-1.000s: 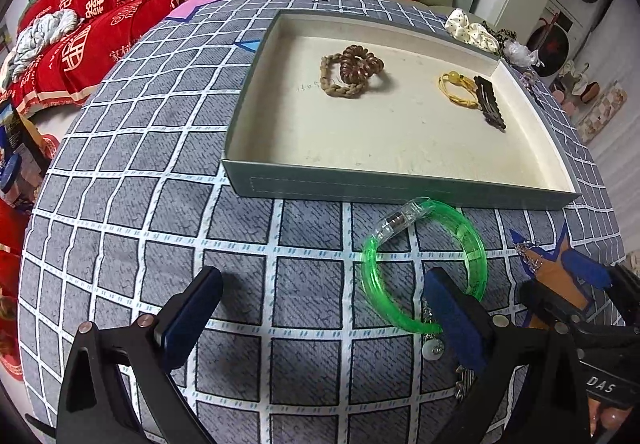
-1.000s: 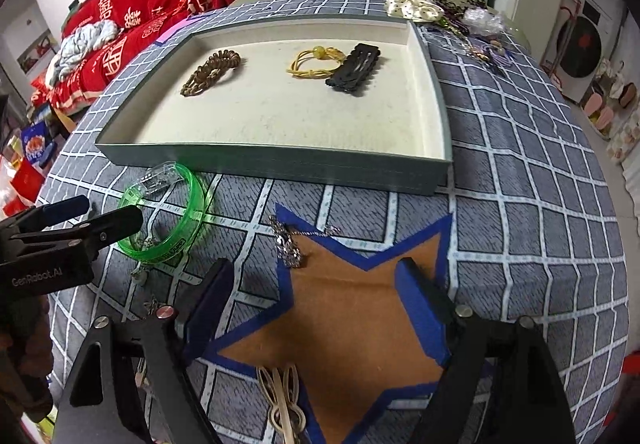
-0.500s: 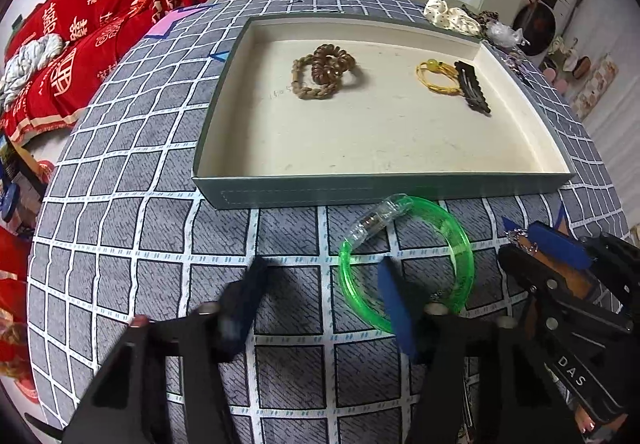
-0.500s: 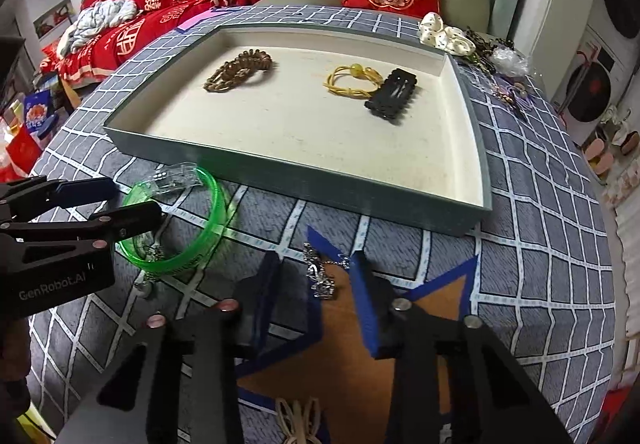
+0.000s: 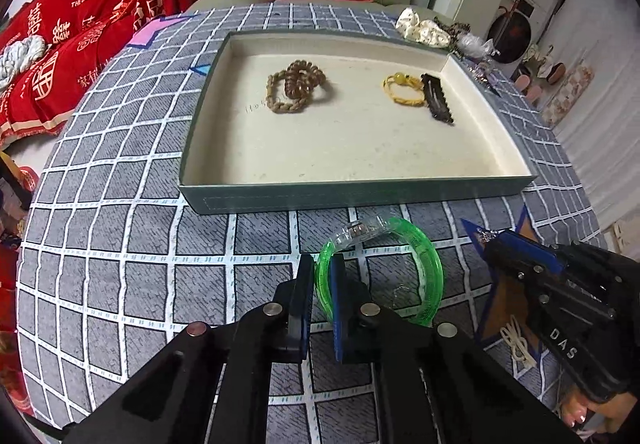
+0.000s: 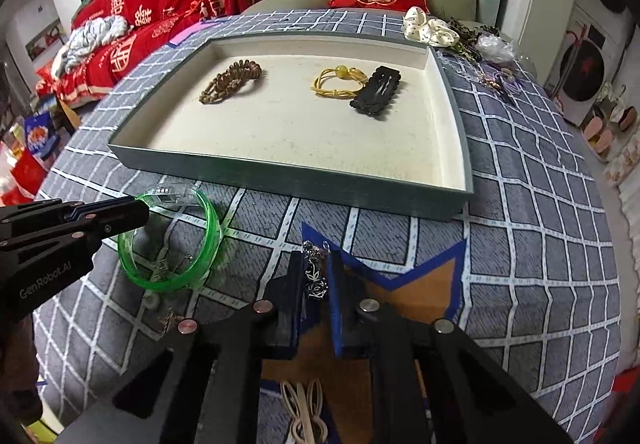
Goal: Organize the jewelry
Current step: 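Grasp the green bangle with the left tool while the right tool grasps a silver chain pendant, then carry the green bangle and silver pendant into the white tray and open both tools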
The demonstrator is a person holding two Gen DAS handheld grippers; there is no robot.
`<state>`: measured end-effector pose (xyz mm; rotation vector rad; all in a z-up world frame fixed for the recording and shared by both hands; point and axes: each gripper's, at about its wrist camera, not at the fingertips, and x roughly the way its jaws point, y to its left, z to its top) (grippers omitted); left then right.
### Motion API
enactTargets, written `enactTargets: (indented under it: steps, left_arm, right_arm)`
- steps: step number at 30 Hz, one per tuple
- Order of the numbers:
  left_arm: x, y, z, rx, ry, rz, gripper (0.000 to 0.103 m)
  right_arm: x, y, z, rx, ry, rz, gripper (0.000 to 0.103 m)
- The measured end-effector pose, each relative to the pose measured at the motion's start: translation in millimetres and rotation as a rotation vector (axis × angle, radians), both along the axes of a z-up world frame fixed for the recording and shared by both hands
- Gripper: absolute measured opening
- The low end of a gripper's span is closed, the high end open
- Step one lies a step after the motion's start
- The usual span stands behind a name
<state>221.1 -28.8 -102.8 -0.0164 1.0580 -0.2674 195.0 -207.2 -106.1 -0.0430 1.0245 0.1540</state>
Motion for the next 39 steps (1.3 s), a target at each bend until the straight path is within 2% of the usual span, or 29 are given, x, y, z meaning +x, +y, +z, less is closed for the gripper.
enactTargets:
  steps: [6,13,22,29,39]
  left_arm:
    - [-7,5,13,-0.037,-0.019,-0.001,0.016]
    - [-10,14,43,-0.062,-0.071,-0.002,0.016]
    - [10,23,77,-0.073,-0.141,0.012,0.016]
    - [46,23,78,-0.078,-0.132,0.035,0.016]
    - [95,-2,45,-0.022,-0.075,0.032,0.016]
  right_arm:
    - [-10,-15,15,0.067,-0.005,-0.026,0.013]
    - [-18,-27,44,0.113,-0.039,-0.035,0.013]
    - [3,-33,87,0.168,-0.109,-0.040,0.013]
    - [42,-35,94,0.196,-0.115,-0.043,0.013]
    - [98,-40,72,0.241,-0.074,-0.082,0.013]
